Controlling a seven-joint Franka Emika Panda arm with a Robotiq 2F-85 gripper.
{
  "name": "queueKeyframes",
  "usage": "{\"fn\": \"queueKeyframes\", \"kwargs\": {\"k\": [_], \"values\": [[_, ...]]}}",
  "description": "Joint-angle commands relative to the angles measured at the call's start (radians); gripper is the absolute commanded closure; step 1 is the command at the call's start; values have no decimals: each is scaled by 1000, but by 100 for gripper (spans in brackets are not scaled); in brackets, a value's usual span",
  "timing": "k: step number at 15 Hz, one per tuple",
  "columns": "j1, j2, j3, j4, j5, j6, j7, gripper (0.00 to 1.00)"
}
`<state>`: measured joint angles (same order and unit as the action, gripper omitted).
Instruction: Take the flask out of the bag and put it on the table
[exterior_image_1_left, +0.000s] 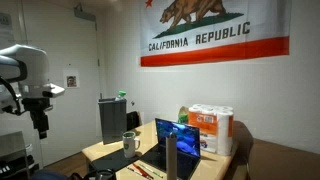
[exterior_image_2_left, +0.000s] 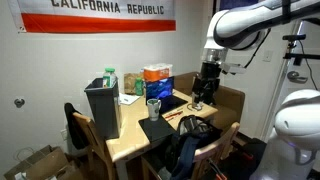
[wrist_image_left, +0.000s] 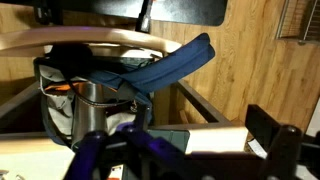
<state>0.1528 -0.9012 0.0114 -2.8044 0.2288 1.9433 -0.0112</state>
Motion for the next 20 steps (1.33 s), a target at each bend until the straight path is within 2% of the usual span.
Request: {"fn": "queueKeyframes", "kwargs": {"k": [1,4,8,16,20], "values": [[-11,1,9,-2,7,-5,-7,0],[-11,78,-3,36,10,13,-25,0],[-29,206,-4,83,0,106,-23,0],[-52,537,-21,188,-31,435,-64,0],[-64,730,-35,269,-31,544,-110,0]]}}
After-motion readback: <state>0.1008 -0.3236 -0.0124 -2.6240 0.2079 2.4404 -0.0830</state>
